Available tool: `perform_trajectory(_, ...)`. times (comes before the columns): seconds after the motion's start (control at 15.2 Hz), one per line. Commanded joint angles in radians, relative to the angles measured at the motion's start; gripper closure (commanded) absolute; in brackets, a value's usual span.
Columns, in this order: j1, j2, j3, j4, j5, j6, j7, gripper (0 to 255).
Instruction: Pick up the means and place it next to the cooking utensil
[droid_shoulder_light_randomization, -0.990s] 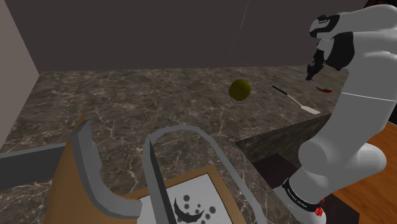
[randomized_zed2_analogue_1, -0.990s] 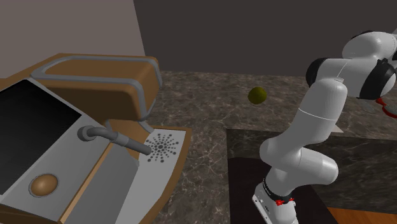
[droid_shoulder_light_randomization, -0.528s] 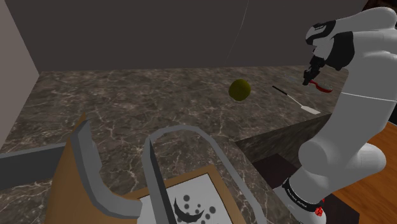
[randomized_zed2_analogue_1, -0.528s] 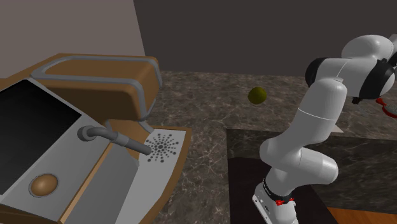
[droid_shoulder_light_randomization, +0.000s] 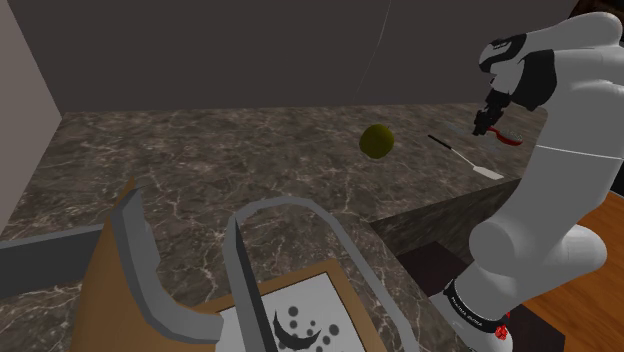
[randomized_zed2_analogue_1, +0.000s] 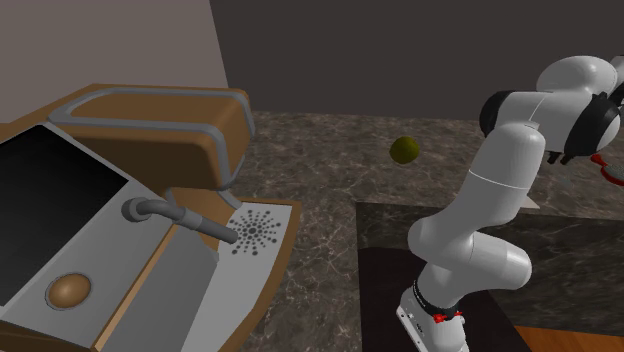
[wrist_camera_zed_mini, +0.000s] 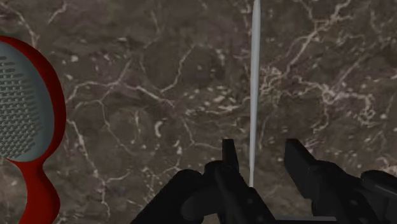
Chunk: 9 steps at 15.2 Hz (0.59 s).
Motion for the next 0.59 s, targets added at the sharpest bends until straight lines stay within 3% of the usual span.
perform_trajectory(0.0, 0.0, 0.0, 0.0, 0.0, 0.0, 0.0, 0.0, 0)
perform_trajectory(0.26, 0.0, 0.0, 0.0, 0.0, 0.0, 0.0, 0.0, 0)
perform_trajectory(0.53, -0.017, 0.009, -0.003, 0.141, 0.002, -0.132, 0.003, 0)
